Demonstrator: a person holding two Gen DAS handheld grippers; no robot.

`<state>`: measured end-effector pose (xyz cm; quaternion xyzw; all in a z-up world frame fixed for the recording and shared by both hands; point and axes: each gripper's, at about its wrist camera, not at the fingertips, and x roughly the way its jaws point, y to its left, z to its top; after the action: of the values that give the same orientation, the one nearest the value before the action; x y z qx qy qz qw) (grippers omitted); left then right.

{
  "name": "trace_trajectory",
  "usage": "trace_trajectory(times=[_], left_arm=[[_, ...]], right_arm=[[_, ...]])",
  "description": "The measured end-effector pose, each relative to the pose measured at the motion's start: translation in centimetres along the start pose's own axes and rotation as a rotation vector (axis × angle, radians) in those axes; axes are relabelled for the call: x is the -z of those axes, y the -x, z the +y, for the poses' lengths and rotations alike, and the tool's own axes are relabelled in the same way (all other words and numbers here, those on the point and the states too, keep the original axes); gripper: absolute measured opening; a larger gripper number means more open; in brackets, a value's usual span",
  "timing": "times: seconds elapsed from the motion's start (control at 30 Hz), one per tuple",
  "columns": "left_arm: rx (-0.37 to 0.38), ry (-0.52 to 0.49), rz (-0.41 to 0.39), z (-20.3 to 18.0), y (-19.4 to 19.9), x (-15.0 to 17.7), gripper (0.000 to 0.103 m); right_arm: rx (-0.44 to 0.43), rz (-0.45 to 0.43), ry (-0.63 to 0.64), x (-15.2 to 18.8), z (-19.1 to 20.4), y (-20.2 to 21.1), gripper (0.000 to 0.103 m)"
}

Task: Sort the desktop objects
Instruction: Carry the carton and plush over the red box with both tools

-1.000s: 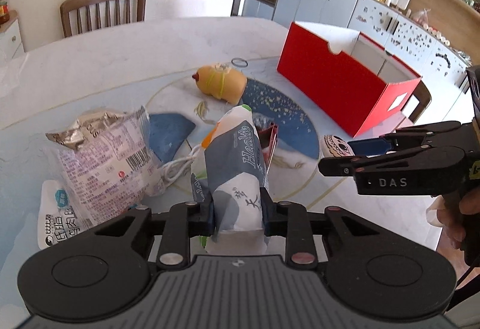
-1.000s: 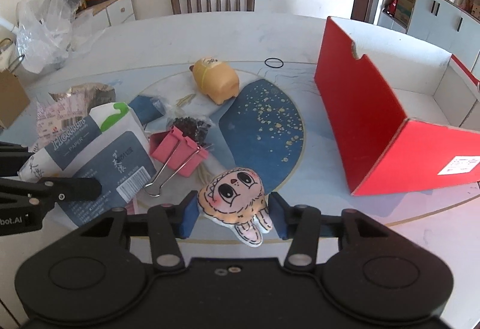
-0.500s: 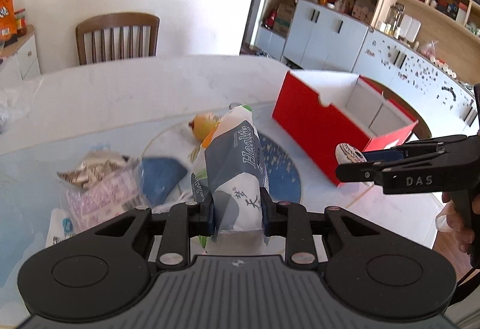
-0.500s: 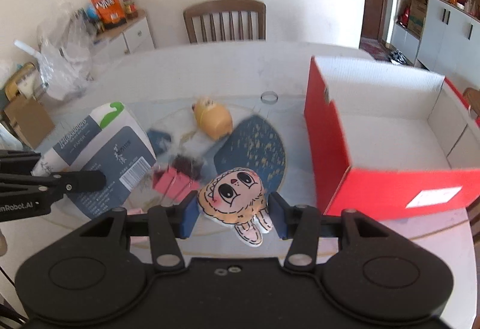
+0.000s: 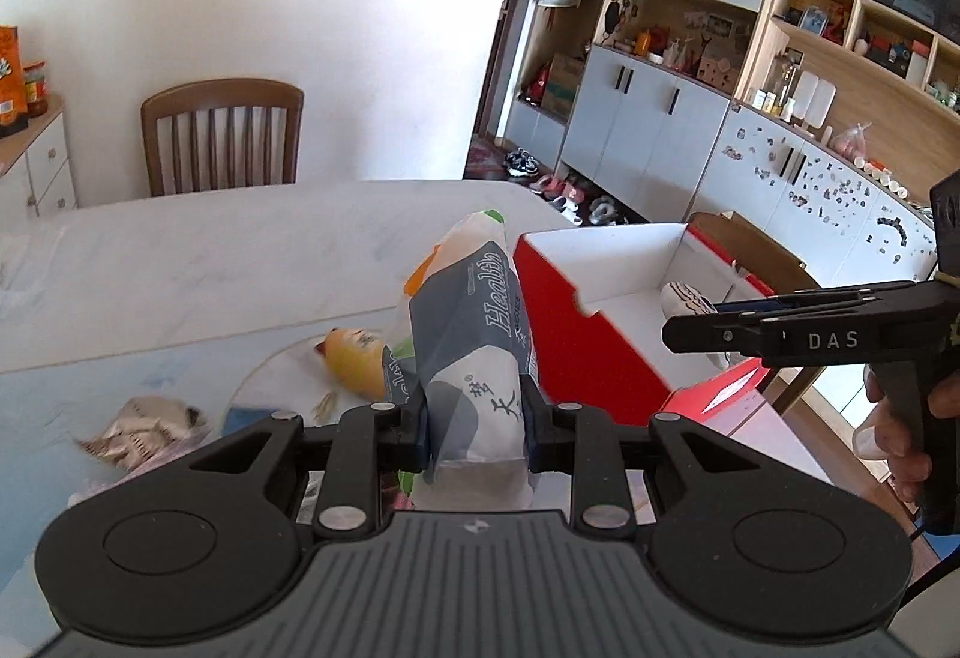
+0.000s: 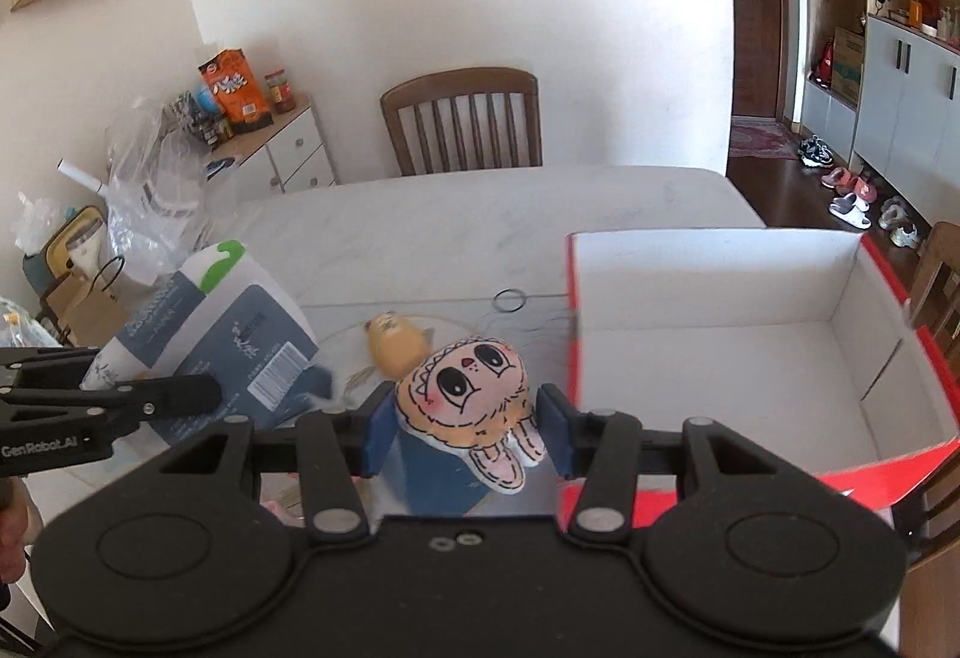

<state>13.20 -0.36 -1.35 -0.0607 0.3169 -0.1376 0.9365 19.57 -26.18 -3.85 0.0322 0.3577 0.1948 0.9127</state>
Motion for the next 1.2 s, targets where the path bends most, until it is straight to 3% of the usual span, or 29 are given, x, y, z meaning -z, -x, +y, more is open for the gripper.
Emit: trace_trajectory(times=[0.3,0.6,0.93,1.2], left_arm=[[0.036,-0.021,0.033,-4.2,-3.6,-2.1,0.026],[0.106,-0.111,0.071,-10.3,-9.8,-5.1,0.026],[0.156,-0.201,0.197,-15.1,-18.0,-6.4,0.026],[0.137,-0.265,0.34,-16.8,-24.1,-6.3,0.026]], right_arm=[[0.022,-0.014,0.004,-0.3,-4.6,0.8,0.049],[0.088,0.007,0.0,0.3,-10.3,0.4,0.049],[0.141,0.069,0.012,0.5,-15.3,-2.1,0.049],[0.159,0.164,0.032,1.3,-18.0,-5.9,0.049]])
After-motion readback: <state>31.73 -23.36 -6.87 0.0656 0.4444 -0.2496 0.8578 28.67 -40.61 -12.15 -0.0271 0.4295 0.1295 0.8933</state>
